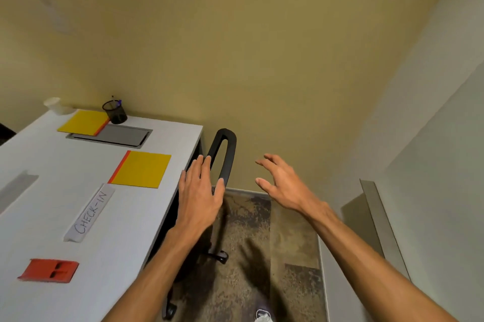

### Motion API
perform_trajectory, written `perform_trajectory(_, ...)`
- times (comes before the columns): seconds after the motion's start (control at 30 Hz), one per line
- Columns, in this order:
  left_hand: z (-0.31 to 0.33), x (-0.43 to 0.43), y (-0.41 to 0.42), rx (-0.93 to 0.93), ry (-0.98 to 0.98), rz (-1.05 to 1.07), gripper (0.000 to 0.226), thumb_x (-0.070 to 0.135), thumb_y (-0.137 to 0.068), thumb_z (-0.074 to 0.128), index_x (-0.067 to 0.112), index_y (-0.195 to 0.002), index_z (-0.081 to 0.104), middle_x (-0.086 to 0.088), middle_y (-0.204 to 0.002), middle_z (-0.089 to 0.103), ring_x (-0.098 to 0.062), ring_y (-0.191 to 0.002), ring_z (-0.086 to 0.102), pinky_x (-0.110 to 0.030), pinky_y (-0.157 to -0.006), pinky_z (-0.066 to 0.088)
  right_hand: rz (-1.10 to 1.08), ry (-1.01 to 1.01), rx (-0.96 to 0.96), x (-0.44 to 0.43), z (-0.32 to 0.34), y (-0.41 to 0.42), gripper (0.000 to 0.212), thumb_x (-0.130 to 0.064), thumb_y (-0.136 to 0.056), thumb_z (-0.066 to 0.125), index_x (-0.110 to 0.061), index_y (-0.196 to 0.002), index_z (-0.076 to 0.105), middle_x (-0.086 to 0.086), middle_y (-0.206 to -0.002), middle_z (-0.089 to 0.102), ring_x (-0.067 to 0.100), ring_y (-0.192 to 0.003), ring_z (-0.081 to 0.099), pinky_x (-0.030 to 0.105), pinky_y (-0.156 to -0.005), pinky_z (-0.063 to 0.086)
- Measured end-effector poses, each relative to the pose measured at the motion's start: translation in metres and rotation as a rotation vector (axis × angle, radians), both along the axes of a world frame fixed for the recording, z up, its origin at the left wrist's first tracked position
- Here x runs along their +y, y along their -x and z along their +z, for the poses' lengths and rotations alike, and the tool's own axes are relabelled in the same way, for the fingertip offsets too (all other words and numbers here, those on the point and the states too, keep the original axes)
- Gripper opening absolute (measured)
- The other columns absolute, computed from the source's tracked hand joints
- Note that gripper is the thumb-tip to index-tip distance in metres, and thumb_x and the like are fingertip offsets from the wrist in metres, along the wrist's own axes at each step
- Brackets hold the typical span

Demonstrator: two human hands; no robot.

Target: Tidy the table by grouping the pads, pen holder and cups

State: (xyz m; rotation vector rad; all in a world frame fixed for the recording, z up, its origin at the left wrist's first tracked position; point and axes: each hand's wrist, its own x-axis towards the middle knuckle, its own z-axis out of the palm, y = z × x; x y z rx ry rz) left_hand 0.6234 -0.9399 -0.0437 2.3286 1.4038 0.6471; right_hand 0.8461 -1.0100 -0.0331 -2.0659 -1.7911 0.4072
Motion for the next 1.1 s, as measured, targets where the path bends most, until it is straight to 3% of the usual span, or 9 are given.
perform_trajectory(0.47,-0.021,0.145,-0.065,0.012,0.033,0.379,0.061,0.037,-0.099,0.046,0.016,-0.153,0.025,-0.007,-0.160,0.024,-0.022,-0.149,0.017,-0.045,-0.121,0.015,0.390,-0.036,0.013,0.245,-0.016,-0.075,0.049,-0.033,-0.100,0.052,-0.014,-0.145,0.047,0.013,-0.151,0.041,0.026,-0.139,0.039,0.037,-0.114,0.033)
perform_trajectory(0.63,-0.034,0.213,-0.068,-0.024,0.045,0.544,0.053,0.028,-0.102,0.041,0.012,-0.151,0.029,-0.008,-0.158,0.030,-0.023,-0.148,0.023,-0.045,-0.119,0.019,0.538,-0.020,0.051,0.342,-0.022,-0.062,0.045,-0.023,-0.098,0.056,-0.011,-0.141,0.051,0.013,-0.148,0.044,0.027,-0.136,0.042,0.038,-0.114,0.032)
perform_trajectory(0.73,-0.037,0.250,-0.069,0.086,0.015,0.609,0.045,0.023,-0.102,0.041,0.003,-0.143,0.044,-0.015,-0.153,0.038,-0.030,-0.143,0.033,-0.048,-0.114,0.030,0.602,0.015,0.069,0.394,-0.025,-0.047,0.044,-0.026,-0.098,0.056,-0.015,-0.141,0.052,0.008,-0.148,0.043,0.024,-0.136,0.042,0.039,-0.114,0.033)
perform_trajectory(0.83,-0.038,0.280,-0.065,0.033,-0.007,0.697,0.047,0.026,-0.099,0.050,0.002,-0.141,0.048,-0.019,-0.144,0.049,-0.036,-0.133,0.047,-0.049,-0.108,0.040,0.669,0.068,0.096,0.435,-0.033,-0.030,0.044,-0.030,-0.099,0.053,-0.020,-0.142,0.051,0.002,-0.151,0.041,0.020,-0.136,0.041,0.031,-0.113,0.031)
perform_trajectory(0.97,-0.044,0.299,-0.057,0.035,0.003,0.804,0.052,0.030,-0.095,0.060,0.005,-0.140,0.050,-0.018,-0.142,0.052,-0.035,-0.129,0.051,-0.049,-0.104,0.044,0.819,-0.010,0.056,0.475,-0.043,-0.006,0.042,-0.023,-0.095,0.063,-0.007,-0.134,0.060,0.014,-0.140,0.056,0.027,-0.127,0.054,0.040,-0.107,0.044)
perform_trajectory(1.1,-0.050,0.304,-0.042,-0.009,0.102,0.896,0.059,0.036,-0.099,0.051,0.009,-0.149,0.036,-0.015,-0.154,0.037,-0.033,-0.141,0.035,-0.046,-0.113,0.034,0.968,0.006,0.101,0.509,-0.057,0.023,0.041,-0.021,-0.093,0.067,-0.006,-0.130,0.062,0.014,-0.134,0.060,0.028,-0.125,0.057,0.042,-0.103,0.048)
